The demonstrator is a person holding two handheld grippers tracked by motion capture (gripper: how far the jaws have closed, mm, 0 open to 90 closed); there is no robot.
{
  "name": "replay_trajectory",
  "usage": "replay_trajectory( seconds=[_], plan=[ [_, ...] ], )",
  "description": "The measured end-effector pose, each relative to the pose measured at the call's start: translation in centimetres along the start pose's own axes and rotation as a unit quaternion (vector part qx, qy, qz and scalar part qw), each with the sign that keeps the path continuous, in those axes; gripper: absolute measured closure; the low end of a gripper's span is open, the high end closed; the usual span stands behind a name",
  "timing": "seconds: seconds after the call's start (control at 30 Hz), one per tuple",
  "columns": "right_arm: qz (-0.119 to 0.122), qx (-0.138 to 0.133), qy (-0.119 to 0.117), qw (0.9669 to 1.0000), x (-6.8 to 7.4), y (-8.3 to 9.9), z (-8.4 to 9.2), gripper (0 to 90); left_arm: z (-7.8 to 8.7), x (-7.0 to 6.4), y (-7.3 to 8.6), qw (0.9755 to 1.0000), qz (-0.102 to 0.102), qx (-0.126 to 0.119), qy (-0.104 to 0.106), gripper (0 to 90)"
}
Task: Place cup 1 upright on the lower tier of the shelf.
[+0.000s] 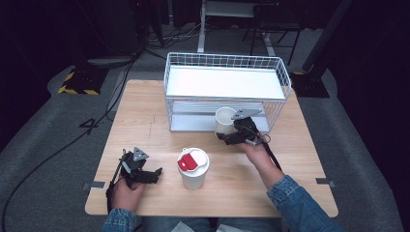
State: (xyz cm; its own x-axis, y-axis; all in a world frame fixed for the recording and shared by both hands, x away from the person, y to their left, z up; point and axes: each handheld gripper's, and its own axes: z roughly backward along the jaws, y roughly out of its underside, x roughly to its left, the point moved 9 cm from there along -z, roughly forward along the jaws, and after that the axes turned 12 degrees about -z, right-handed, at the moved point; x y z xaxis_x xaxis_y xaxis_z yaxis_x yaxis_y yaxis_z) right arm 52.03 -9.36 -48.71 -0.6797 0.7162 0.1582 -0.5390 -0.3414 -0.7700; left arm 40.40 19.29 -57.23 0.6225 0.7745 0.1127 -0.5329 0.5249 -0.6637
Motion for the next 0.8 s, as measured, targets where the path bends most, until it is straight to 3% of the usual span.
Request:
replay_trajectory(
  seconds=[0.23, 0.8],
  plan=[
    [-0.019, -0.011, 0.02, 0.9996, -1.7, -0.3, -1.1, 23.8, 0.0, 0.0, 0.0, 1.0, 0.0, 0.0, 0.0, 3.1],
    [-0.035, -0.014, 0.058, 0.9976, -4.5, -0.7, -2.8, 23.8, 0.0, 0.0, 0.0, 1.0, 0.0, 0.001, 0.001, 3.1]
  ],
)
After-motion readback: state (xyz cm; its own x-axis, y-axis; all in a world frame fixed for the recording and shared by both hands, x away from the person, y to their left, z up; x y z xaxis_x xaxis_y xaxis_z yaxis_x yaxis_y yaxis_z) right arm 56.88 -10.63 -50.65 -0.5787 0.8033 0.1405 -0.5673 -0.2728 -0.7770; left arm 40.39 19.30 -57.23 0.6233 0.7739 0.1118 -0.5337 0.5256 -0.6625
